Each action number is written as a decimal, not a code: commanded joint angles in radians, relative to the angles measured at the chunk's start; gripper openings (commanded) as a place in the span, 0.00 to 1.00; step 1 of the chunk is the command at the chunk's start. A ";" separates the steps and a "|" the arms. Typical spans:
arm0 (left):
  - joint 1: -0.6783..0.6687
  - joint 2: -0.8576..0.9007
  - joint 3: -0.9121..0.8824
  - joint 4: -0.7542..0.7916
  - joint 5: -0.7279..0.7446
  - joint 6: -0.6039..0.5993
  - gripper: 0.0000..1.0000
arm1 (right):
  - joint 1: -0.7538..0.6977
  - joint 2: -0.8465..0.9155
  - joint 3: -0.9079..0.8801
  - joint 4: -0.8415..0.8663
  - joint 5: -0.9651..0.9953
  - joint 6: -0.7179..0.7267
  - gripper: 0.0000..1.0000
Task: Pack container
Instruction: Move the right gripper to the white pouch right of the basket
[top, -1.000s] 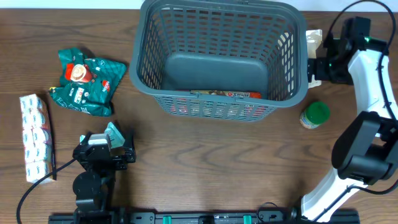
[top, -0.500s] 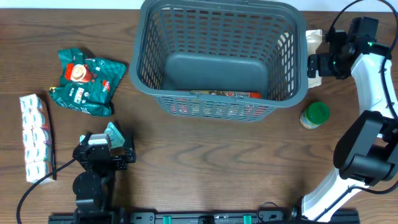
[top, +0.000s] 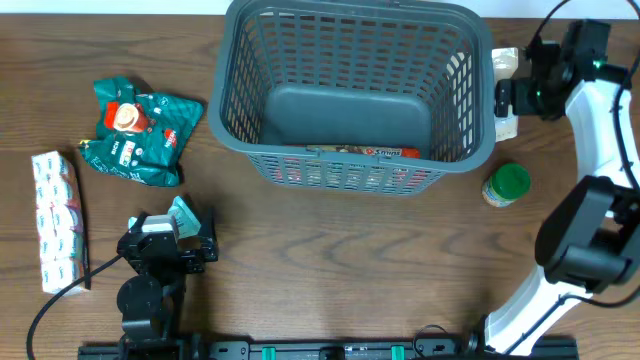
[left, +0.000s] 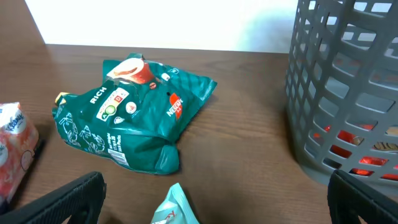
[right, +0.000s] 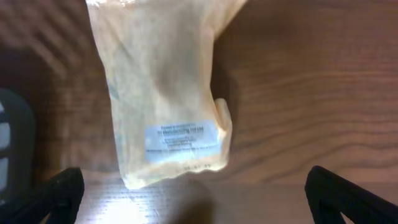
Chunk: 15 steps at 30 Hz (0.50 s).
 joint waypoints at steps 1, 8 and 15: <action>0.004 -0.007 -0.023 -0.008 0.011 0.010 0.99 | 0.016 0.085 0.103 -0.048 -0.005 0.038 0.99; 0.004 -0.007 -0.023 -0.008 0.011 0.010 0.99 | 0.016 0.248 0.287 -0.151 -0.005 0.064 0.99; 0.004 -0.007 -0.023 -0.008 0.011 0.010 0.99 | 0.012 0.307 0.287 -0.146 -0.010 0.066 0.99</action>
